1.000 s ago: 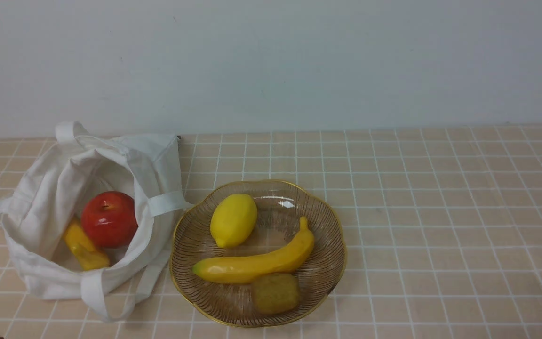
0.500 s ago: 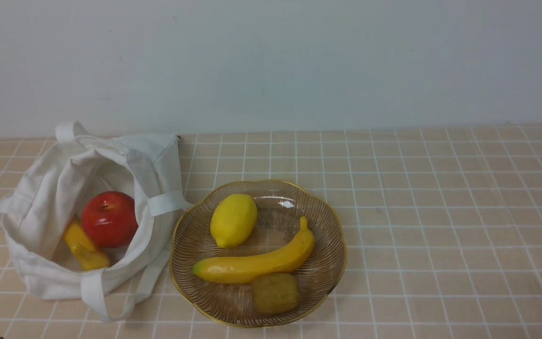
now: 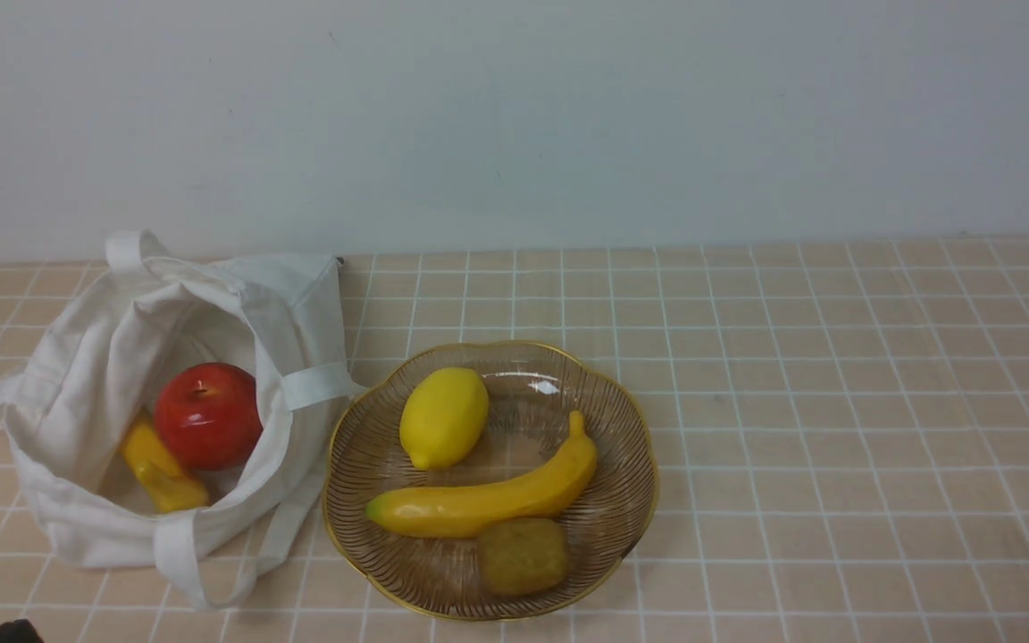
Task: Take the fruit out of the bag on the brown coffee tablecloth and place them on the plate.
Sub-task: 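Reach into the white bag and grasp the banana with the left gripper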
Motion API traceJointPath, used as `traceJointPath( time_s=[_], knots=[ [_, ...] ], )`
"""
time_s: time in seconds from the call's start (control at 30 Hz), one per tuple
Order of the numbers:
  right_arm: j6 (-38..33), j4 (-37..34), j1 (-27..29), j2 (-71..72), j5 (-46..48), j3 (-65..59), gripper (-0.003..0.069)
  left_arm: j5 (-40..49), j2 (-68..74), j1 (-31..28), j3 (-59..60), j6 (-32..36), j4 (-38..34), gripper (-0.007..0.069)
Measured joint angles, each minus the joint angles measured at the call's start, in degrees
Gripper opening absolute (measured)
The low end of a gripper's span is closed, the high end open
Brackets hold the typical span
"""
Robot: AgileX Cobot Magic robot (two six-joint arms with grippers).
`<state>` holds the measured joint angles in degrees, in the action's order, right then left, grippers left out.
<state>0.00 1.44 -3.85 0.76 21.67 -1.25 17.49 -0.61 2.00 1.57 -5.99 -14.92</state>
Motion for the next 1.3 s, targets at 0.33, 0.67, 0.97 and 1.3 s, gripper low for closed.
traceJointPath(
  time_s=[0.33,0.67,0.97,1.3],
  knots=[
    [0.0,0.0,0.0,0.0,0.0,0.0,-0.0015,-23.0,0.0,0.0,-0.3,-2.2,-17.1,-0.0008],
    [0.0,0.0,0.0,0.0,0.0,0.0,-0.0015,-7.4,10.5,0.0,-21.2,-0.9,3.7,-0.0008],
    [0.0,0.0,0.0,0.0,0.0,0.0,-0.0015,20.7,43.2,0.0,-34.3,0.6,7.8,-0.0008],
    [0.0,0.0,0.0,0.0,0.0,0.0,-0.0015,15.8,64.2,0.0,-40.2,0.6,12.1,0.0139]
  ],
)
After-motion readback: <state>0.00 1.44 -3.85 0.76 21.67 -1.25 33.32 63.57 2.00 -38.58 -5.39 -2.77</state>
